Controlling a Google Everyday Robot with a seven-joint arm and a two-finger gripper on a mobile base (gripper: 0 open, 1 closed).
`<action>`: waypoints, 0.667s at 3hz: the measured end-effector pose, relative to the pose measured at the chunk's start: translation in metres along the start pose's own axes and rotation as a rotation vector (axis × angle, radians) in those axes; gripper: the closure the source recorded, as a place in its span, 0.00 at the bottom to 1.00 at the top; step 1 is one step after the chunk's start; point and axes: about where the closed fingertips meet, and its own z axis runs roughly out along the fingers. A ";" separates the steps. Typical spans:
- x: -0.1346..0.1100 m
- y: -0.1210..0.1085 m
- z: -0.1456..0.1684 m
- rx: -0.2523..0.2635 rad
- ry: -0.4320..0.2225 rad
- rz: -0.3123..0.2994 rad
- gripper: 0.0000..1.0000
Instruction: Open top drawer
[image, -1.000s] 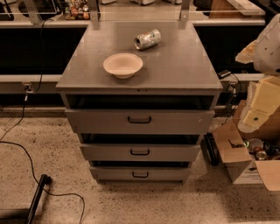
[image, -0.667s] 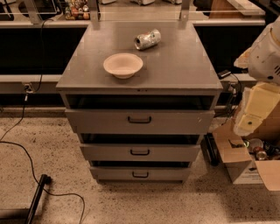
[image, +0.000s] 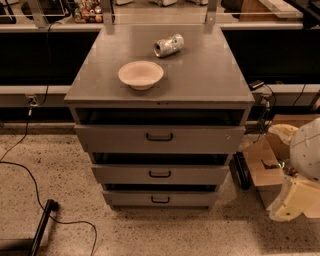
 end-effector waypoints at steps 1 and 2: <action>-0.008 -0.018 0.003 0.009 0.018 -0.014 0.00; -0.023 -0.022 0.035 0.013 -0.056 -0.045 0.00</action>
Offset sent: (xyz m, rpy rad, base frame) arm 0.0930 0.0564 -0.0370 0.1566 -0.2398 0.1086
